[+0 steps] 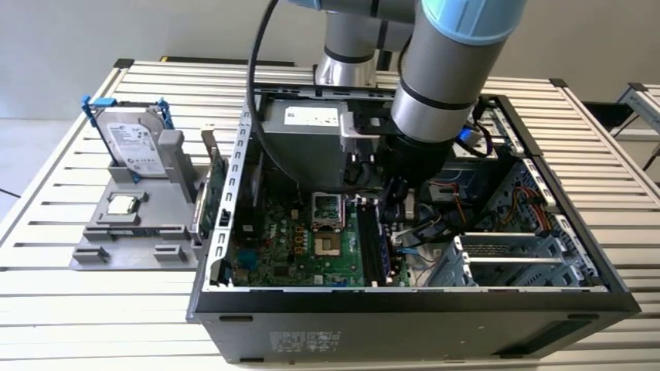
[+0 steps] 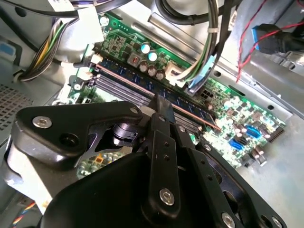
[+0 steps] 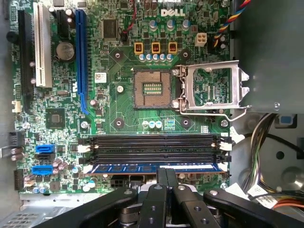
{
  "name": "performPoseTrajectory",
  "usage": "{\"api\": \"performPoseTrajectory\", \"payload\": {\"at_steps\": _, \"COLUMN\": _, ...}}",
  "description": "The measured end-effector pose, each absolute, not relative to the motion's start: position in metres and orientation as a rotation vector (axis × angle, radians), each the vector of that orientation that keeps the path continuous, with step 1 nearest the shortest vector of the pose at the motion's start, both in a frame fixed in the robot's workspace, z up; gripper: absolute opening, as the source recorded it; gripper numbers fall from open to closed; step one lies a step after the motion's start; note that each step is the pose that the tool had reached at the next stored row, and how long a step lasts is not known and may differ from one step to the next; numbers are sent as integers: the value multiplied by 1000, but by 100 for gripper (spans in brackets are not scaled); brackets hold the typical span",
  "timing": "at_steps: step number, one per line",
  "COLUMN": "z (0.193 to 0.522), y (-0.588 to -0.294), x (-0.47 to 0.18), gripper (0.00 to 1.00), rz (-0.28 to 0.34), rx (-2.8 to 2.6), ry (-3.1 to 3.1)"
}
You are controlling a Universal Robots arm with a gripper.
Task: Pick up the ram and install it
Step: 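Press down the ram until it locks into place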
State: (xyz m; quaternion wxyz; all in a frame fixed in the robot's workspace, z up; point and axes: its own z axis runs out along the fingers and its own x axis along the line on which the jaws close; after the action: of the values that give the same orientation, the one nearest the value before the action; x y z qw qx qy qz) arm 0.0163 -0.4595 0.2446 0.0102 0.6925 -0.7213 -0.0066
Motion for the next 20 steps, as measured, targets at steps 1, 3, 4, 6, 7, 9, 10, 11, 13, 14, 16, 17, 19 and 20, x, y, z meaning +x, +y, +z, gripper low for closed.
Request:
{"api": "performPoseTrajectory", "payload": {"at_steps": 1, "z": 247, "y": -460, "x": 16, "gripper": 0, "rz": -21, "rx": 2162, "ry": -2251}}
{"api": "performPoseTrajectory", "payload": {"at_steps": 3, "z": 251, "y": -460, "x": 16, "gripper": 0, "rz": -21, "rx": 2162, "ry": -2251}}
{"api": "performPoseTrajectory", "payload": {"at_steps": 4, "z": 253, "y": -460, "x": 16, "gripper": 0, "rz": -21, "rx": 2162, "ry": -2251}}
{"api": "performPoseTrajectory", "payload": {"at_steps": 6, "z": 256, "y": -460, "x": 16, "gripper": 0, "rz": -21, "rx": 2162, "ry": -2251}}
{"api": "performPoseTrajectory", "payload": {"at_steps": 7, "z": 257, "y": -460, "x": 16, "gripper": 0, "rz": -21, "rx": 2162, "ry": -2251}}
{"api": "performPoseTrajectory", "payload": {"at_steps": 9, "z": 260, "y": -460, "x": 16, "gripper": 0, "rz": -21, "rx": 2162, "ry": -2251}}
{"api": "performPoseTrajectory", "payload": {"at_steps": 10, "z": 262, "y": -460, "x": 16, "gripper": 0, "rz": -21, "rx": 2162, "ry": -2251}}
{"api": "performPoseTrajectory", "payload": {"at_steps": 11, "z": 263, "y": -460, "x": 16, "gripper": 0, "rz": -21, "rx": 2162, "ry": -2251}}
{"api": "performPoseTrajectory", "payload": {"at_steps": 13, "z": 266, "y": -460, "x": 16, "gripper": 0, "rz": -20, "rx": 2161, "ry": -2251}}
{"api": "performPoseTrajectory", "payload": {"at_steps": 14, "z": 267, "y": -460, "x": 16, "gripper": 0, "rz": -21, "rx": 2162, "ry": -2251}}
{"api": "performPoseTrajectory", "payload": {"at_steps": 16, "z": 270, "y": -460, "x": 16, "gripper": 0, "rz": -21, "rx": 2162, "ry": -2251}}
{"api": "performPoseTrajectory", "payload": {"at_steps": 17, "z": 273, "y": -460, "x": 16, "gripper": 0, "rz": -21, "rx": 2162, "ry": -2251}}
{"api": "performPoseTrajectory", "payload": {"at_steps": 19, "z": 276, "y": -460, "x": 16, "gripper": 0, "rz": -21, "rx": 2162, "ry": -2251}}
{"api": "performPoseTrajectory", "payload": {"at_steps": 20, "z": 278, "y": -460, "x": 16, "gripper": 0, "rz": -21, "rx": 2162, "ry": -2251}}
